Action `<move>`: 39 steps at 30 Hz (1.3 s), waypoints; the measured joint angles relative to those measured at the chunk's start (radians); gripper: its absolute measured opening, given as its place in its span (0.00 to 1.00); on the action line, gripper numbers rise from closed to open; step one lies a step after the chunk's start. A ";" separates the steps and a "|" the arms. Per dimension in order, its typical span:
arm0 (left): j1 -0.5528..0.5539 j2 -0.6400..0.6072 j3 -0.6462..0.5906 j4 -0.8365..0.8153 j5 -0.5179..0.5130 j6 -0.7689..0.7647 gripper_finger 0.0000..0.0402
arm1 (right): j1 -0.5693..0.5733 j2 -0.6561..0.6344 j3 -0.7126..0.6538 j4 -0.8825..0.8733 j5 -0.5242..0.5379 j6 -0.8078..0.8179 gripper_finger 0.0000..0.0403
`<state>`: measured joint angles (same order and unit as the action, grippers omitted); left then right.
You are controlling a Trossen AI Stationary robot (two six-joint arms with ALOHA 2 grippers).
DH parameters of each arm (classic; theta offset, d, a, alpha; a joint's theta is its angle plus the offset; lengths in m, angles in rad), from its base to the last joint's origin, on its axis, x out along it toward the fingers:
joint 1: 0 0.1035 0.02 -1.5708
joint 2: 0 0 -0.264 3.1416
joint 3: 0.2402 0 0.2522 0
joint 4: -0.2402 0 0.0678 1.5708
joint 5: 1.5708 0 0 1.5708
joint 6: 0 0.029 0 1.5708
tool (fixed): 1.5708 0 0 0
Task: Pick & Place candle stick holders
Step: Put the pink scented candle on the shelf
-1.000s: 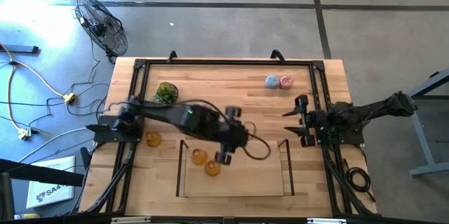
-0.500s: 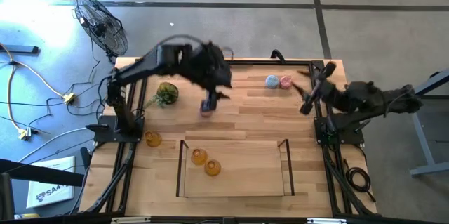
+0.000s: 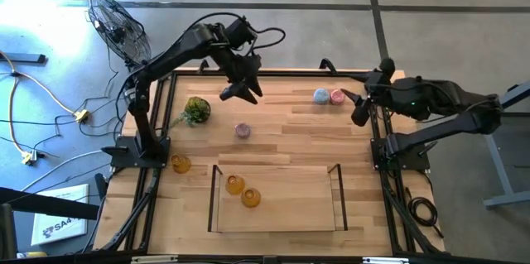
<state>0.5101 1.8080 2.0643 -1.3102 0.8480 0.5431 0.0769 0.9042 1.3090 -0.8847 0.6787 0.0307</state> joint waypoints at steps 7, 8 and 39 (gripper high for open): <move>0.038 -0.003 -0.131 0.124 0.020 0.013 0.43 | 0.000 -0.002 -0.002 0.001 -0.122 -0.123 0.52; 0.044 -0.003 -0.136 0.126 0.019 0.014 0.43 | 0.000 -0.002 -0.002 0.005 -0.168 -0.126 0.52; 0.046 -0.087 -0.137 0.019 -0.012 0.082 0.43 | -0.655 0.421 0.304 -0.339 -0.554 -0.170 0.99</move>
<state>0.5564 1.7214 1.9270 -1.2911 0.8360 0.6250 -0.5784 1.3250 1.6132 -1.2237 0.1248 -0.1393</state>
